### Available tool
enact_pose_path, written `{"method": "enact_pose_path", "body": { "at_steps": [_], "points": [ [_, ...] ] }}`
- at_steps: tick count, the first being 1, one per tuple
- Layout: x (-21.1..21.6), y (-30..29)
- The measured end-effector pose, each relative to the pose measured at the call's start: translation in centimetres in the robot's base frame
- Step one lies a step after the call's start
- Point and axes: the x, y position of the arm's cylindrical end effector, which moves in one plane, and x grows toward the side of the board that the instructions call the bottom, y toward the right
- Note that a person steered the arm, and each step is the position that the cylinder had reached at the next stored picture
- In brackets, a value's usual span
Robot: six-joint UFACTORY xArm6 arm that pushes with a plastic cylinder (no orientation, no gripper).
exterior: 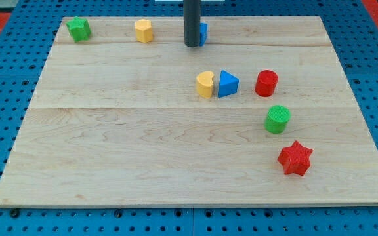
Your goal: Move your arm closer to the red circle
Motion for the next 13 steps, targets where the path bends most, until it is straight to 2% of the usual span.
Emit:
{"method": "enact_pose_path", "body": {
  "at_steps": [1,3,6,7,8,9,10,11,13],
  "points": [
    [-1.1,1.5],
    [2.3,2.1],
    [2.3,2.4],
    [2.3,4.0],
    [2.3,11.0],
    [3.8,17.4],
    [8.1,19.9],
    [10.7,18.5],
    [12.0,17.4]
  ]
}}
